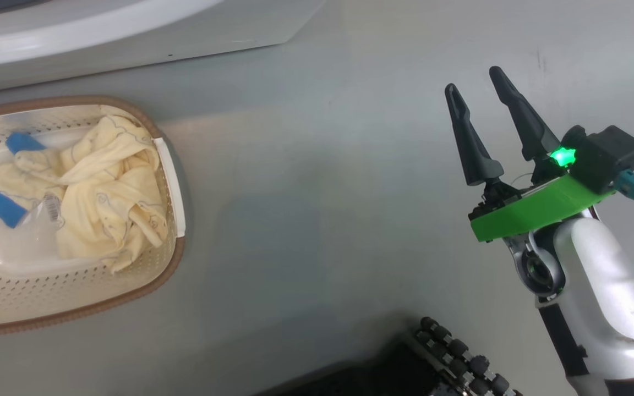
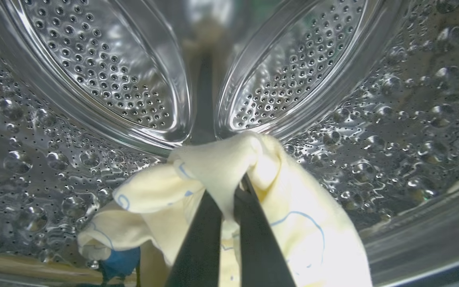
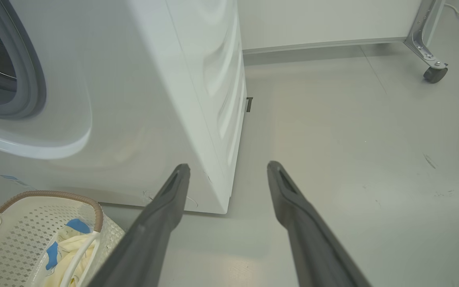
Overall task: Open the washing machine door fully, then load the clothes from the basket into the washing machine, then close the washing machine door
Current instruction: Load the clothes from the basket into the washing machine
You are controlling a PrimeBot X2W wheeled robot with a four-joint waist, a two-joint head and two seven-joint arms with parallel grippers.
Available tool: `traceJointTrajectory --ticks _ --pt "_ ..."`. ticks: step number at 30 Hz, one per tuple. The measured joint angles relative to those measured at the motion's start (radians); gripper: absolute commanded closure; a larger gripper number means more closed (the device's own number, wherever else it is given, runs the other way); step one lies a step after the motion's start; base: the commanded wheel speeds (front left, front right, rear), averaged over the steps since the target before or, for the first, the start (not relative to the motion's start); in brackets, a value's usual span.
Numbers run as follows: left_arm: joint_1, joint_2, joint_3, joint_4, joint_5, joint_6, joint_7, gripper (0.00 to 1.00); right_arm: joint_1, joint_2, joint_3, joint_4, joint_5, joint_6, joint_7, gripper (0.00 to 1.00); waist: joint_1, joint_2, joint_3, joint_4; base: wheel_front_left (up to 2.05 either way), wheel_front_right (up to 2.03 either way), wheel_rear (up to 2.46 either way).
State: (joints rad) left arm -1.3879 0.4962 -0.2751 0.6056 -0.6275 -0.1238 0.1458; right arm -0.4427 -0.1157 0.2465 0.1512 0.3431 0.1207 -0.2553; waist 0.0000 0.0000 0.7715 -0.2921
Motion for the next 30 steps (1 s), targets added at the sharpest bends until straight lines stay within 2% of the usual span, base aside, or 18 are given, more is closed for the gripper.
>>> traceJointTrajectory --ticks 9,17,26,30 --pt "-0.201 -0.012 -0.028 0.288 0.074 0.000 -0.172 1.00 -0.026 0.010 0.018 -0.003 0.000 0.000 0.000 0.00 0.0000 0.0000 0.036 -0.043 0.00 0.00 0.00" --pt "-0.324 -0.043 -0.038 0.487 0.108 0.008 -0.340 1.00 -0.038 0.014 0.026 -0.008 0.004 0.000 0.000 0.00 0.0000 0.0000 0.062 -0.072 0.00 0.00 0.00" --pt "-0.383 -0.059 -0.057 0.592 0.153 0.030 -0.393 1.00 -0.040 0.022 0.050 -0.009 0.004 0.000 0.000 0.00 0.0000 0.0001 0.068 -0.100 0.00 0.00 0.00" --pt "-0.429 -0.058 -0.053 0.596 0.165 0.068 -0.398 1.00 -0.041 0.022 0.052 -0.010 0.004 0.000 0.000 0.00 0.0000 0.0000 0.079 -0.109 0.00 0.00 0.00"
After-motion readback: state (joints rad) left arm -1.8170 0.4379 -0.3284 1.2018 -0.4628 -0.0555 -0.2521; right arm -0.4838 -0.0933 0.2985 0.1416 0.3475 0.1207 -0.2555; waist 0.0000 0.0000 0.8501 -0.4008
